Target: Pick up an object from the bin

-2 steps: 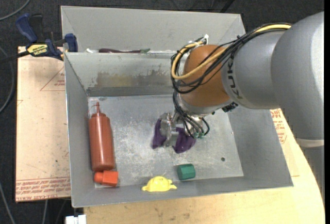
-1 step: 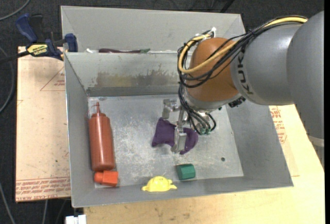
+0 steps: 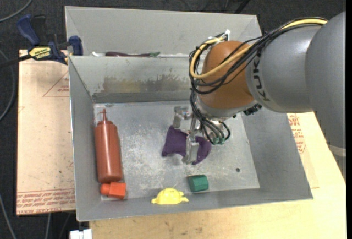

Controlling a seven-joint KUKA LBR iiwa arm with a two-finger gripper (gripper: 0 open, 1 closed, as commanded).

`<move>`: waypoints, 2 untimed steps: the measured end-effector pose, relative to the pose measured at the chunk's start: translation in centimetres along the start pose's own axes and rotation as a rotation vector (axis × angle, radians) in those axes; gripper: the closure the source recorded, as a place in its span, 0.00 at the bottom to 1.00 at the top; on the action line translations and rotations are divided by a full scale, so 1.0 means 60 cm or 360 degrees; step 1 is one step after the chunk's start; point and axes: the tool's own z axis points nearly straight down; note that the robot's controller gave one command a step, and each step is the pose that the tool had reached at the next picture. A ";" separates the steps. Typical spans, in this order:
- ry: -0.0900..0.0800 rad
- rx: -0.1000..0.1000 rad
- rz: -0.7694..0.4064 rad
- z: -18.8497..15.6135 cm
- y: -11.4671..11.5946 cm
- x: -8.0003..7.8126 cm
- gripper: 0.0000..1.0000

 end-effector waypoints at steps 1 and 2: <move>-0.0011 -0.0002 -0.0184 0.053 -0.022 -0.034 1.00; -0.0011 -0.0002 -0.0184 0.053 -0.022 -0.034 1.00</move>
Offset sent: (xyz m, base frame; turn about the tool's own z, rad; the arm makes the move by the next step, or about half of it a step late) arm 0.0000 0.0000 0.0000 0.0000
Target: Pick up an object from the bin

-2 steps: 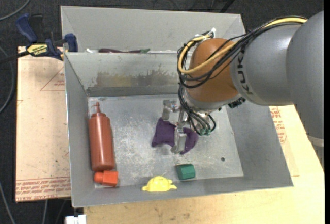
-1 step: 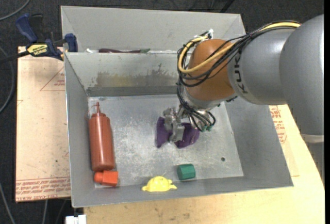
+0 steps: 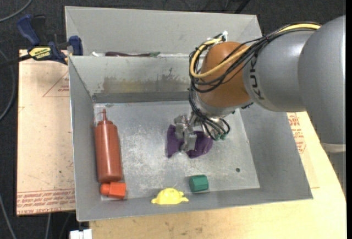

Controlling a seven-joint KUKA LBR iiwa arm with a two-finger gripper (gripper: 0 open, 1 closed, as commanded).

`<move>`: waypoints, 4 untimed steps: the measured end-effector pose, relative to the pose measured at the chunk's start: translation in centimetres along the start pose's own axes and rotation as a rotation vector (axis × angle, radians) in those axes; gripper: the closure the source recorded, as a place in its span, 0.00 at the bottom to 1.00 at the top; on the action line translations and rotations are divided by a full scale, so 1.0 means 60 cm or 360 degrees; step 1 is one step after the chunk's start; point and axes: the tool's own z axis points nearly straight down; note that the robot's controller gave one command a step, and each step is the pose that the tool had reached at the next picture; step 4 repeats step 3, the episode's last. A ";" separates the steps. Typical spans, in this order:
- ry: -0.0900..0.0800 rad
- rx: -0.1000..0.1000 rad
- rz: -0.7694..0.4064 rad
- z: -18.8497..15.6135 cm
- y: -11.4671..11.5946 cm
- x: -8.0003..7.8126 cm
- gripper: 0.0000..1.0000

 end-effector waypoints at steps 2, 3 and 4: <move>-0.0006 -0.0001 0.0019 -0.186 0.003 -0.021 1.00; -0.0003 -0.0003 0.0119 -0.269 -0.025 -0.034 1.00; -0.0003 -0.0003 0.0119 -0.269 -0.025 -0.034 1.00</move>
Offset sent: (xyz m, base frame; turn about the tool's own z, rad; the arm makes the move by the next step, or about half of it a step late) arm 0.0000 0.0000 0.0000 0.0000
